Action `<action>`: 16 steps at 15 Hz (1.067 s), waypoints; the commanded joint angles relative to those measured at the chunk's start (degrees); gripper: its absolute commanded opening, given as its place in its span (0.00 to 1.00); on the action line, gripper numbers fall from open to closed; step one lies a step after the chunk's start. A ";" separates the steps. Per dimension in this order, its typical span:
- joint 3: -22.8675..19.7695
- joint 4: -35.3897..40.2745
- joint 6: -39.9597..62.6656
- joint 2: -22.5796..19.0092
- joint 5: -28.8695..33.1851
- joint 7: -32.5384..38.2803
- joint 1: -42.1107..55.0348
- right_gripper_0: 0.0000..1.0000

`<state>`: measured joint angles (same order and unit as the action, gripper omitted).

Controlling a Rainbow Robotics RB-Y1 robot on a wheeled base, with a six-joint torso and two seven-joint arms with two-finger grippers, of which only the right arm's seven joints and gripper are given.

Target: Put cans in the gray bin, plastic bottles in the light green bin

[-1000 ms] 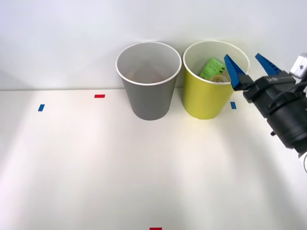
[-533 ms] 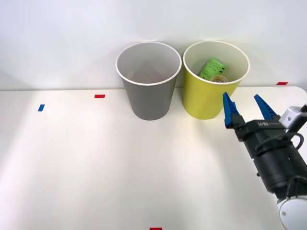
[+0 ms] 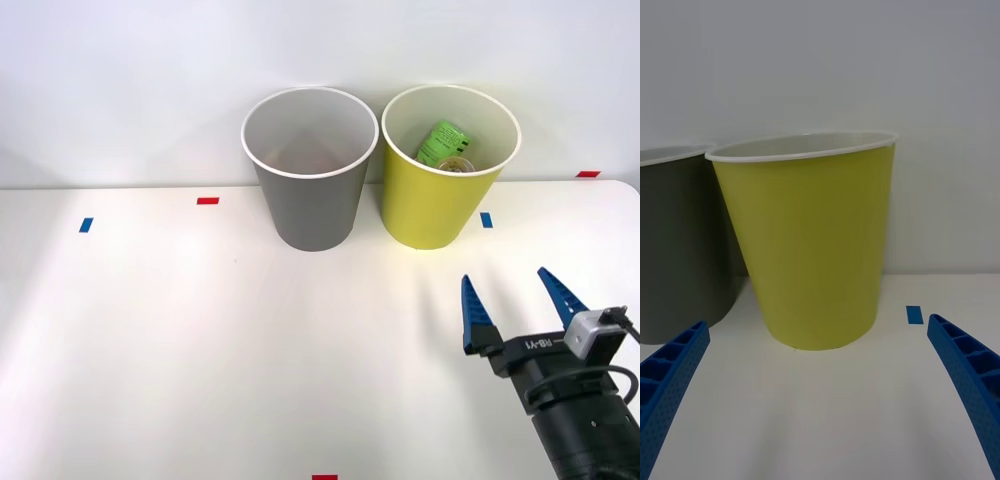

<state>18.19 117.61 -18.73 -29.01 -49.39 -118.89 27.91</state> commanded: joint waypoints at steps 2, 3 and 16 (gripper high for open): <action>-0.17 -0.02 0.01 2.55 12.74 -0.73 6.11 1.00; -0.52 -0.02 0.10 3.61 16.35 -0.73 7.60 1.00; -3.25 -6.61 -0.78 9.49 34.45 4.63 11.03 1.00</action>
<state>15.53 111.76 -19.03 -20.88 -17.94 -118.28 38.89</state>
